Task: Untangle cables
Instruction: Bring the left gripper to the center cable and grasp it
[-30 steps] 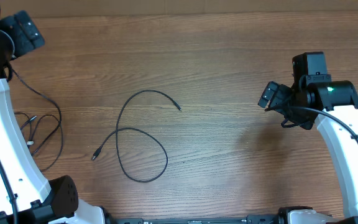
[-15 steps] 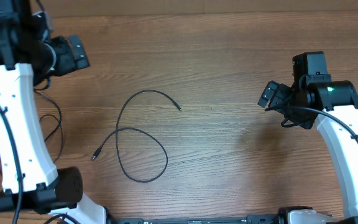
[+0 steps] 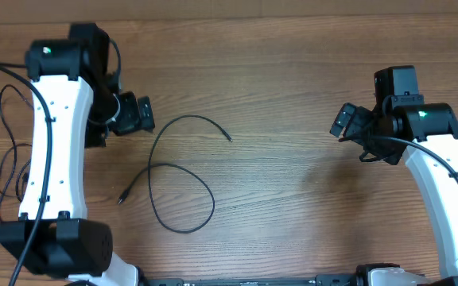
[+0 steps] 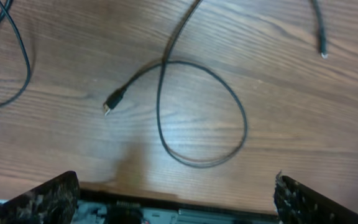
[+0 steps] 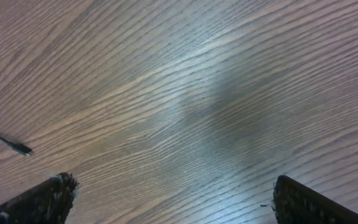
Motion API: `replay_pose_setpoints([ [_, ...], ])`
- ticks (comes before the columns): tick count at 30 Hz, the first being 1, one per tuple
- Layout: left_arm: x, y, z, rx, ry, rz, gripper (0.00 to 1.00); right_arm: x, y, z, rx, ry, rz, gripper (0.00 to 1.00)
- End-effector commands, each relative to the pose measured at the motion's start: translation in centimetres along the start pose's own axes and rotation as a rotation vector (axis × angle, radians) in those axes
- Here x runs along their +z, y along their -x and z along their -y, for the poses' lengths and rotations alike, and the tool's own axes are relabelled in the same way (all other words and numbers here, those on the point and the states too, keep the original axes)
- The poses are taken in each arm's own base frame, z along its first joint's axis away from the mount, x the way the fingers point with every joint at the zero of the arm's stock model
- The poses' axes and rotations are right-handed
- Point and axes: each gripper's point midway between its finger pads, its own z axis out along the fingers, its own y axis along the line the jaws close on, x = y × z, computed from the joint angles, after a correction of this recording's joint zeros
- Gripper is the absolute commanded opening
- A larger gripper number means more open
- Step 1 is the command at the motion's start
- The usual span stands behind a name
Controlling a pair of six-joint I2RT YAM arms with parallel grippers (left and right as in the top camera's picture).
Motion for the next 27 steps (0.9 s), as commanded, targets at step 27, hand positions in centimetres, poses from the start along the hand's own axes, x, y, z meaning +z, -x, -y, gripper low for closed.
replay_pose_setpoints([
  [27,21.2,-8.2,-4.3,-0.228,0.104,-0.110,0.96,0.1,0.1,0.1,0.007,-0.004,0.007,1.00],
])
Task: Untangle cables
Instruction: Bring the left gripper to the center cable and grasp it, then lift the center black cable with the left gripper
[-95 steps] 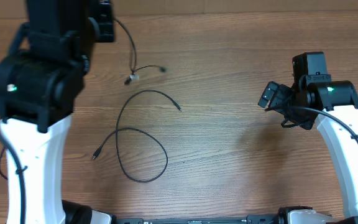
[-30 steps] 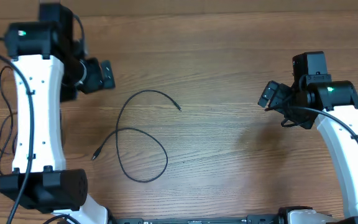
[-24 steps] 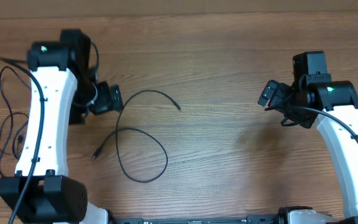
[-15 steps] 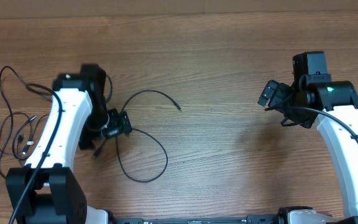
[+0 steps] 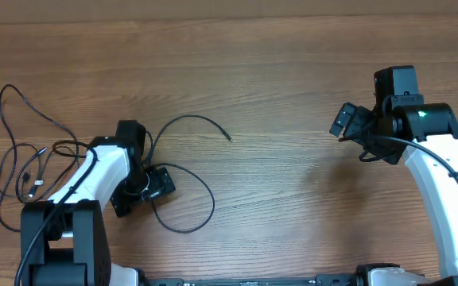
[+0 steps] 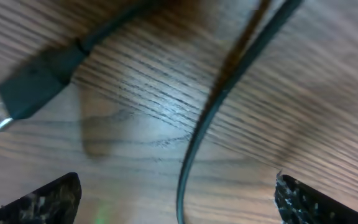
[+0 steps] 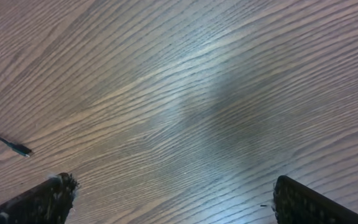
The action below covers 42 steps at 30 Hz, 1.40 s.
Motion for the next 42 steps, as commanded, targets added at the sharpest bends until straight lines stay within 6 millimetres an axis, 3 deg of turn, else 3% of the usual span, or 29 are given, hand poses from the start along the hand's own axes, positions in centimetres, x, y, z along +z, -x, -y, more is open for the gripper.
replay_pose_setpoints([
  [1,0.8,-0.3,-0.3,-0.021,0.007,0.013,0.93,0.0,0.1,0.2,0.007,-0.005,0.005,1.00],
  [3,0.9,-0.1,-0.2,-0.018,0.000,0.025,0.87,0.0,0.1,0.1,0.007,-0.004,0.006,1.00],
  [8,0.8,1.6,1.0,-0.011,-0.049,0.093,0.49,0.0,0.1,0.1,0.007,-0.003,0.007,1.00],
  [10,0.6,2.8,1.9,0.013,-0.086,0.138,0.23,0.0,0.1,0.1,0.007,-0.003,0.007,1.00],
  [11,0.4,3.1,2.5,0.026,-0.114,0.151,0.04,0.0,0.1,0.1,0.007,-0.003,0.007,1.00],
  [14,-0.4,4.1,5.3,0.082,-0.253,0.186,0.04,0.0,0.1,0.1,0.007,-0.003,0.007,1.00],
  [19,-2.8,5.8,7.7,0.157,-0.318,0.252,0.04,0.0,0.1,0.1,0.007,-0.003,0.007,1.00],
  [25,-10.2,7.7,11.7,0.336,-0.357,0.369,0.04,0.0,0.1,0.1,0.007,-0.003,0.007,1.00],
  [32,-16.9,7.5,15.5,0.455,-0.403,0.465,0.04,0.0,0.2,0.1,0.007,-0.004,0.008,1.00],
  [36,-18.4,7.1,16.3,0.477,-0.416,0.483,0.04,0.0,0.2,0.1,0.007,-0.004,0.008,1.00],
  [42,-18.3,7.0,15.9,0.472,-0.396,0.476,0.04,0.0,0.2,0.1,0.007,-0.004,0.008,1.00],
])
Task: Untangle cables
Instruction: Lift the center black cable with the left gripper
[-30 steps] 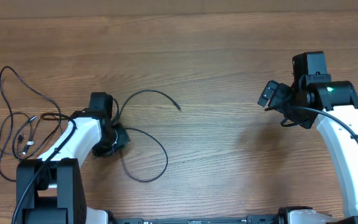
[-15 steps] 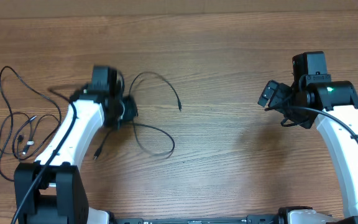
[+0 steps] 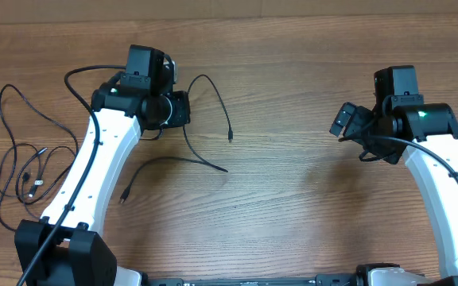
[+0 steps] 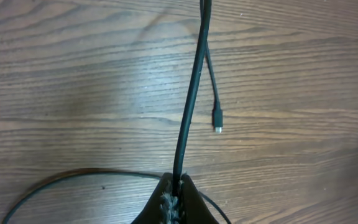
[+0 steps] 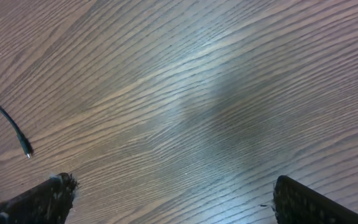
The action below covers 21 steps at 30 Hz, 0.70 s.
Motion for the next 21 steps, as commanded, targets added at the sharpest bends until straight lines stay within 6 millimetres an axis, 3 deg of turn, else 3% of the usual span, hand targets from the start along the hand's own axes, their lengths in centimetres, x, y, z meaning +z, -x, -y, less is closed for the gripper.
replay_pose_setpoints([
  [1,-0.7,0.7,0.4,0.030,-0.006,0.023,0.04,0.0,0.1,0.2,0.006,-0.005,0.005,1.00],
  [8,-0.1,0.1,0.8,0.040,-0.006,0.002,0.04,0.0,0.1,0.2,0.006,-0.005,0.005,1.00],
  [16,4.0,-3.3,0.4,0.054,0.014,-0.117,0.05,0.0,0.1,0.2,0.006,-0.006,0.004,1.00],
  [19,5.8,-4.6,0.2,0.059,0.024,-0.164,0.39,0.0,0.1,0.2,0.006,-0.005,0.005,1.00],
  [21,6.8,-5.1,0.2,0.061,0.028,-0.184,0.40,0.0,0.1,0.2,0.006,-0.005,0.005,1.00],
])
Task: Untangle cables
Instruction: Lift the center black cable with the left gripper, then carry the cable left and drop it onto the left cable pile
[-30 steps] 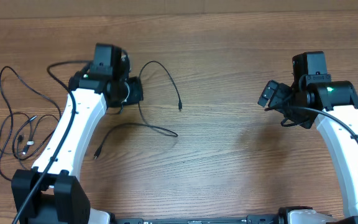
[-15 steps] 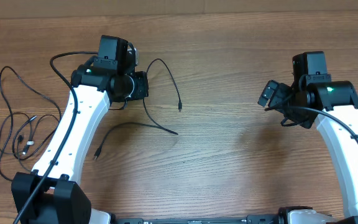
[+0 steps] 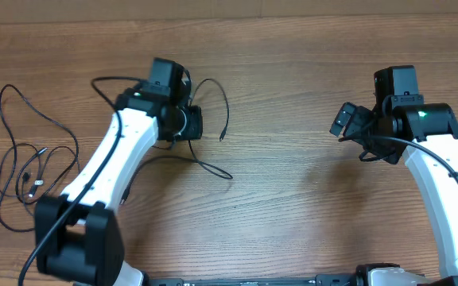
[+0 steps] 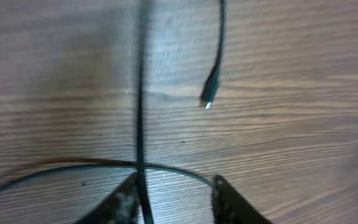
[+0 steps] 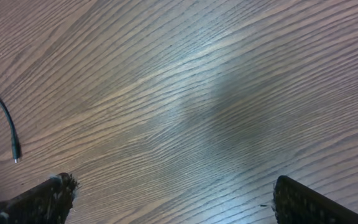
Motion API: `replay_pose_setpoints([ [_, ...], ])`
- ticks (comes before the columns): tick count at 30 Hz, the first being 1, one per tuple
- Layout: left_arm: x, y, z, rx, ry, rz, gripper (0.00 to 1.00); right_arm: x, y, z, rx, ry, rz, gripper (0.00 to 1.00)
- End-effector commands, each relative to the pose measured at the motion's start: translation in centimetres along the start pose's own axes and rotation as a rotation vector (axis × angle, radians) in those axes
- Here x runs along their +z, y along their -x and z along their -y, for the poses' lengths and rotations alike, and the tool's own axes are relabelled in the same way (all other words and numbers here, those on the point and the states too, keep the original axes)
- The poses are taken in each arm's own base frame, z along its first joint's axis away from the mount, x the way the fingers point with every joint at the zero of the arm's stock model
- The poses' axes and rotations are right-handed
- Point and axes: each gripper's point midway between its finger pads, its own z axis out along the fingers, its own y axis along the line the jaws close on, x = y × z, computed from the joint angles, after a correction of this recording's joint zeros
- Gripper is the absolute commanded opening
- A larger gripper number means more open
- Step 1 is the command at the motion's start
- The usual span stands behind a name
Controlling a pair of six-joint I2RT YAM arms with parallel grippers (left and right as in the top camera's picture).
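Note:
A black cable (image 3: pixel 213 86) arches past my left gripper (image 3: pixel 188 123) and ends in a small plug (image 3: pixel 222 135). A lower strand (image 3: pixel 205 165) of it curves over the table. In the left wrist view the left gripper (image 4: pixel 173 202) is open. The cable (image 4: pixel 140 93) runs up between its jaws, close against the left finger (image 4: pixel 124 202), with the plug (image 4: pixel 210 93) ahead. My right gripper (image 3: pixel 344 119) hangs open at the right over bare wood, far from the cable. Only the plug end (image 5: pixel 11 134) shows in the right wrist view, left of the right gripper (image 5: pixel 173 199).
A loose tangle of thin black cables (image 3: pixel 22 159) lies at the table's left edge, apart from the cable by the left gripper. The wooden table (image 3: pixel 308 206) stretches between the two arms.
My left gripper was shut on the black cable and now stands open, with the cable still between its jaws. It has shifted a little right and nearer. The right arm has not moved.
The black cable lay in a crossed loop mid-table, my left gripper open beyond it. Then the left gripper was low over the loop beside the plug. Later it was shut on the cable further back, the loop drawn out. Now its jaws are open.

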Motion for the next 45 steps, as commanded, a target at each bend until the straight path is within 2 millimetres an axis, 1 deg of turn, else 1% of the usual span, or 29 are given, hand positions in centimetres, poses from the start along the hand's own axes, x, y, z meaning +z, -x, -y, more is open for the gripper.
replay_pose_setpoints([
  [1,2.3,-1.1,-0.1,0.018,0.011,-0.057,0.40,0.0,0.1,0.2,0.006,-0.006,0.004,1.00],
  [3,3.1,-1.4,-0.1,0.020,0.015,-0.078,0.38,0.0,0.1,0.2,0.006,-0.006,0.004,1.00],
  [4,3.6,-1.6,-0.2,0.019,0.019,-0.091,0.35,0.0,0.1,0.2,0.006,-0.006,0.004,1.00],
  [5,3.8,-1.7,-0.3,0.018,0.021,-0.098,0.31,0.0,0.1,0.2,0.006,-0.006,0.004,1.00],
  [6,4.1,-1.9,-0.4,0.015,0.024,-0.110,0.24,0.0,0.1,0.2,0.006,-0.006,0.004,1.00],
  [8,4.0,-1.9,-0.4,0.016,0.024,-0.109,0.17,0.0,0.1,0.2,0.006,-0.006,0.004,1.00],
  [10,3.7,-1.7,-0.3,0.016,0.023,-0.099,0.07,0.0,0.1,0.2,0.006,-0.006,0.004,1.00],
  [11,3.4,-1.4,-0.4,0.014,0.025,-0.088,0.04,0.0,0.0,0.2,0.006,-0.007,0.003,1.00],
  [13,2.5,-0.6,-0.4,0.012,0.021,-0.058,0.04,0.0,0.0,0.2,0.006,-0.007,0.003,1.00],
  [16,-0.3,1.7,-0.1,0.009,0.006,0.034,0.04,0.0,0.0,0.2,0.006,-0.007,0.003,1.00],
  [17,-1.4,2.4,-0.1,0.008,0.005,0.068,0.04,0.0,0.0,0.2,0.006,-0.007,0.003,1.00],
  [19,-4.3,4.4,-0.4,0.015,0.025,0.155,0.04,0.0,0.0,0.2,0.006,-0.007,0.003,1.00],
  [21,-8.1,6.6,-0.7,0.039,0.049,0.264,0.04,0.0,0.0,0.2,0.006,-0.007,0.003,1.00],
  [23,-12.3,8.7,-1.3,0.042,0.085,0.381,0.04,0.0,0.0,0.2,0.006,-0.007,0.003,1.00],
  [26,-20.3,12.0,-3.2,0.000,0.166,0.608,0.04,0.0,0.1,0.2,0.006,-0.006,0.004,1.00],
  [27,-22.7,12.8,-3.9,-0.019,0.191,0.674,0.04,0.0,0.1,0.2,0.006,-0.006,0.004,1.00],
  [28,-25.6,13.5,-4.8,-0.045,0.223,0.751,0.04,0.0,0.1,0.2,0.006,-0.006,0.004,1.00],
  [29,-28.5,14.1,-5.9,-0.074,0.256,0.826,0.04,0.0,0.0,0.2,0.006,-0.007,0.003,1.00],
  [30,-30.7,14.4,-6.7,-0.097,0.280,0.880,0.04,0.0,0.0,0.2,0.006,-0.007,0.003,1.00],
  [32,-35.9,14.7,-8.9,-0.158,0.337,1.006,0.04,0.0,0.0,0.2,0.006,-0.007,0.003,1.00],
  [35,-41.6,14.2,-11.8,-0.227,0.397,1.131,0.04,0.0,0.0,0.2,0.006,-0.007,0.003,1.00],
  [37,-44.0,13.4,-13.9,-0.276,0.441,1.179,0.04,0.0,0.1,0.2,0.006,-0.006,0.004,1.00],
  [39,-45.3,12.7,-15.8,-0.316,0.483,1.197,0.04,0.0,0.1,0.2,0.006,-0.006,0.005,1.00],
  [41,-45.7,11.9,-17.7,-0.356,0.521,1.190,0.04,0.0,0.1,0.2,0.006,-0.006,0.005,1.00],
  [45,-45.1,10.3,-20.9,-0.474,0.548,1.146,0.04,0.0,0.0,0.2,0.006,-0.007,0.003,1.00],
])
